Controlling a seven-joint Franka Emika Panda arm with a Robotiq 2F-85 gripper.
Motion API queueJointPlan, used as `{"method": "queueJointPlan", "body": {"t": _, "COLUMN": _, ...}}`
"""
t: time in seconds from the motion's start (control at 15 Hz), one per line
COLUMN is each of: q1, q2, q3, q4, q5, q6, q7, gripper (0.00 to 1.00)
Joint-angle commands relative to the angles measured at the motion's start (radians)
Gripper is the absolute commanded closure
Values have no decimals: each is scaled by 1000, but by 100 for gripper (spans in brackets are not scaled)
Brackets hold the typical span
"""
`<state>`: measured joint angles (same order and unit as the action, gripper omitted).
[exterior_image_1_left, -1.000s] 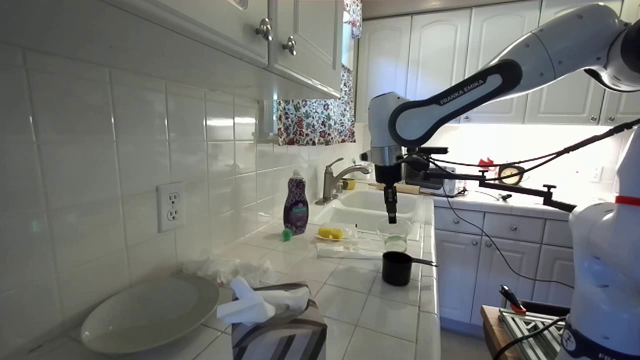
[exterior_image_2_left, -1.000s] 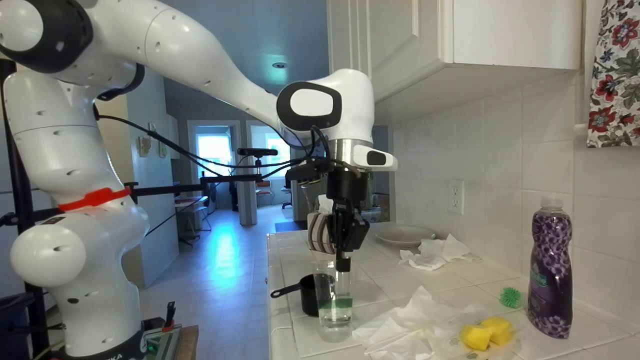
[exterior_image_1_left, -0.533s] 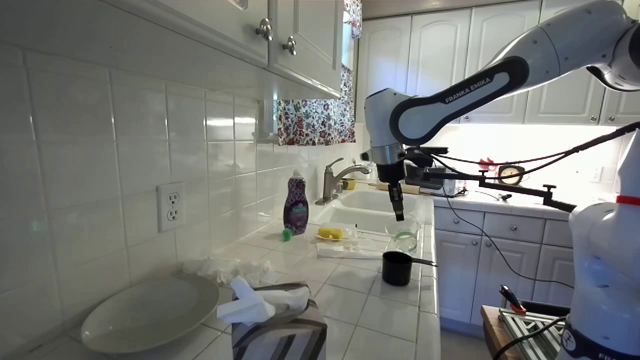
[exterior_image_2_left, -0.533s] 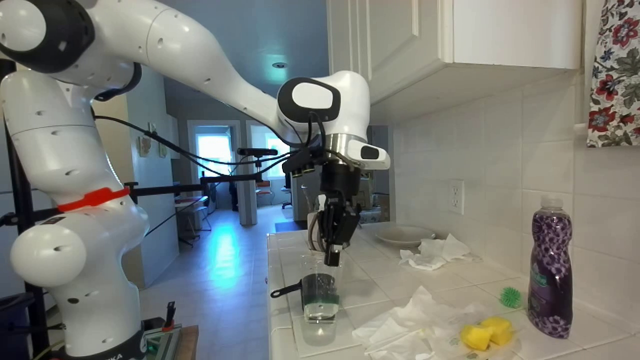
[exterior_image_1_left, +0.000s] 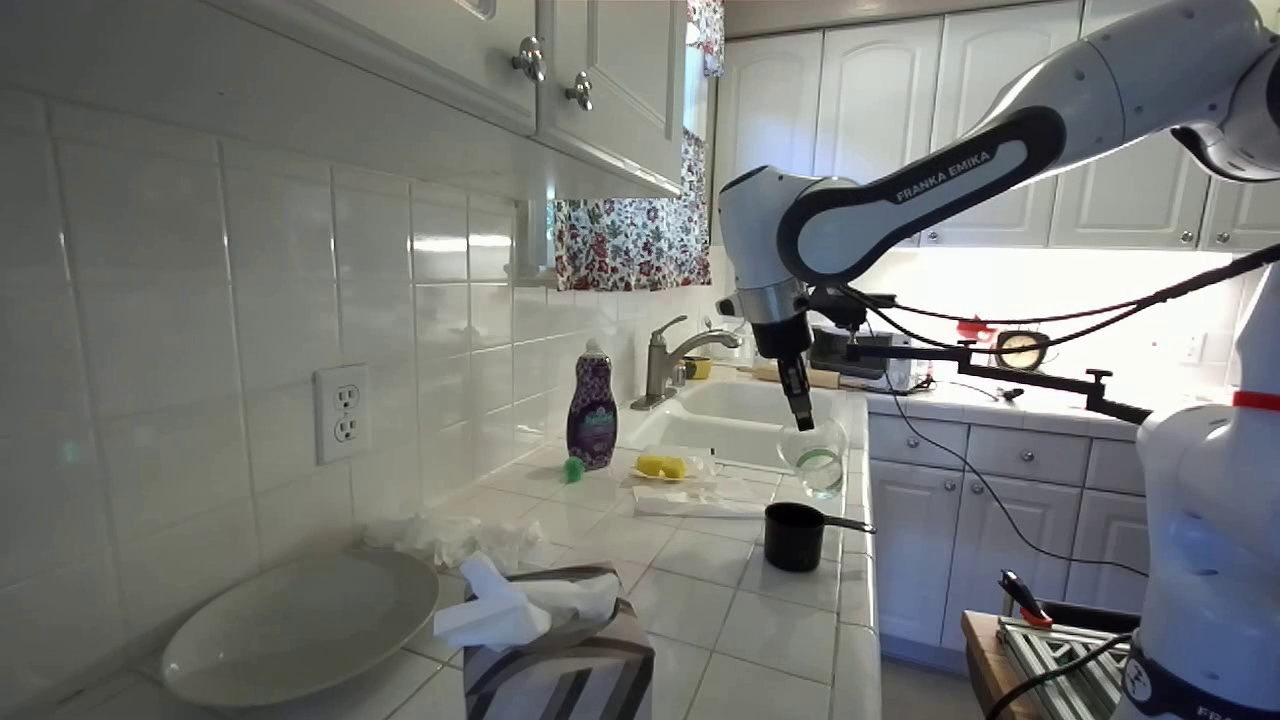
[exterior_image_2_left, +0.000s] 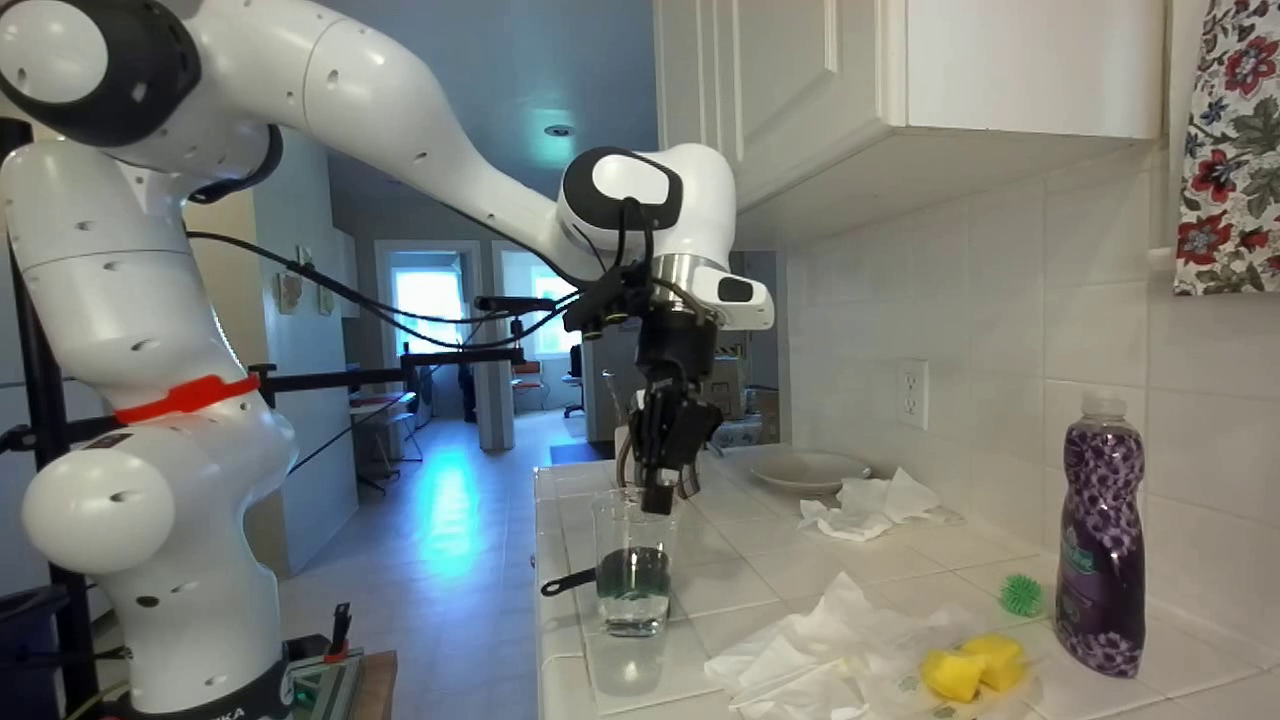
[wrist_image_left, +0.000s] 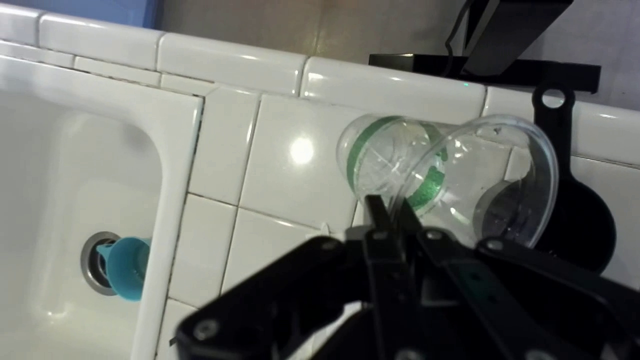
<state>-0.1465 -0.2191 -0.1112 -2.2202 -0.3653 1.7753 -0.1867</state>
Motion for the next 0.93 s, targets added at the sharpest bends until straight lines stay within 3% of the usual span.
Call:
{"method": "queueJointPlan", "body": {"t": 0.0, "q1": 15, "q2": 21, "q3": 9, "q4": 40, "q5": -42, "q6": -27, "q7": 29, "gripper": 98}}
{"method": "queueJointPlan", "body": {"t": 0.67, "q1": 50, "q2": 45, "q3": 48, "q4": 47, "q5": -104, "q6": -22, "q7": 61, "gripper": 98}}
{"method": "queueJointPlan", "body": {"t": 0.73, "q1": 48, "q2": 26, "q3": 36, "q4": 22, "q5": -79, "q6": -7, "q7": 45, "gripper": 94}}
{"method": "queueJointPlan", "body": {"t": 0.87, "q1": 51, "q2": 29, "q3": 42, "q4": 22, "q5": -84, "q6": -7, "q7": 47, "gripper": 94}}
